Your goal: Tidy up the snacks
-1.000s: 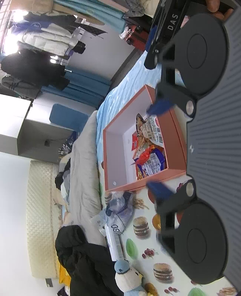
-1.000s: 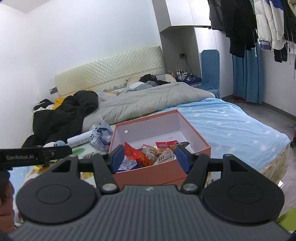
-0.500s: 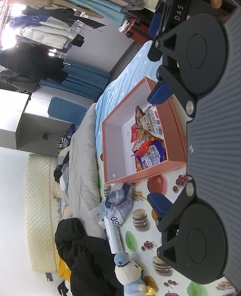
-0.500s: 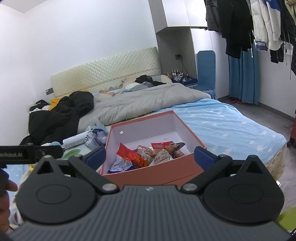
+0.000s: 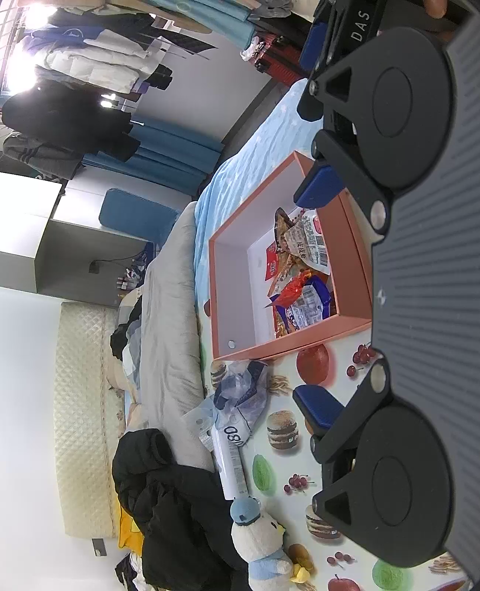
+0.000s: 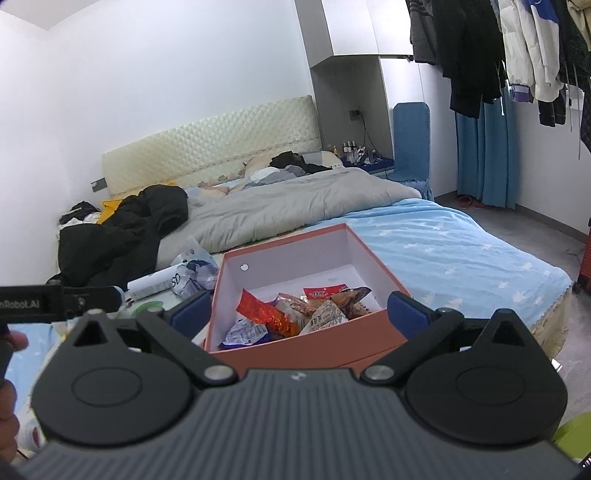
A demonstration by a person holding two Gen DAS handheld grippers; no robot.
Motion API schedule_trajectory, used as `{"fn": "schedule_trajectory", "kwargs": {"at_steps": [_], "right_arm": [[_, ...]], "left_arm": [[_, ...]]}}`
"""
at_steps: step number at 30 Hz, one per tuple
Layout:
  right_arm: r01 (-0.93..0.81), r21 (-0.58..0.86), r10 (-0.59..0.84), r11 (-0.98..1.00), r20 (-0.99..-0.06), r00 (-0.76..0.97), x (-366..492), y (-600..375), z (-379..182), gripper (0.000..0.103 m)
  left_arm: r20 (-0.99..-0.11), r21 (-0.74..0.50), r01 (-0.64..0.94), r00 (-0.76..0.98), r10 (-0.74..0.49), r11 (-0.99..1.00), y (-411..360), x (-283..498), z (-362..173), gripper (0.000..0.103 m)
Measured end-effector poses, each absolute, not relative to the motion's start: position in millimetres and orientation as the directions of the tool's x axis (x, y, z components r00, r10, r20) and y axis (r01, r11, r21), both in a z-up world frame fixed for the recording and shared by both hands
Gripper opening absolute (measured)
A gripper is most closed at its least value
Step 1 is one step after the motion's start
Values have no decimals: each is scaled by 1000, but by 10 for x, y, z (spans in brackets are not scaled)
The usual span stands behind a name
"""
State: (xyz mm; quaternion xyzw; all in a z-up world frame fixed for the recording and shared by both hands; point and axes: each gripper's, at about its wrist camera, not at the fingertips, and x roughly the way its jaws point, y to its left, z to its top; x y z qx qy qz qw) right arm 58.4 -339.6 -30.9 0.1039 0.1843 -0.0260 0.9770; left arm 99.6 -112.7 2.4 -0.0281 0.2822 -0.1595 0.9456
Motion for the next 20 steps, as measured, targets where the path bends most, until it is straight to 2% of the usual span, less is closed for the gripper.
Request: {"fn": "schedule_trajectory", "kwargs": {"at_steps": [20], "right_arm": [[78,168,-13,983,-359,933,598,-3333,-282,103]], "left_arm": [[-530,-154,275,788,-314,949,-1085,1014,33,103]]}}
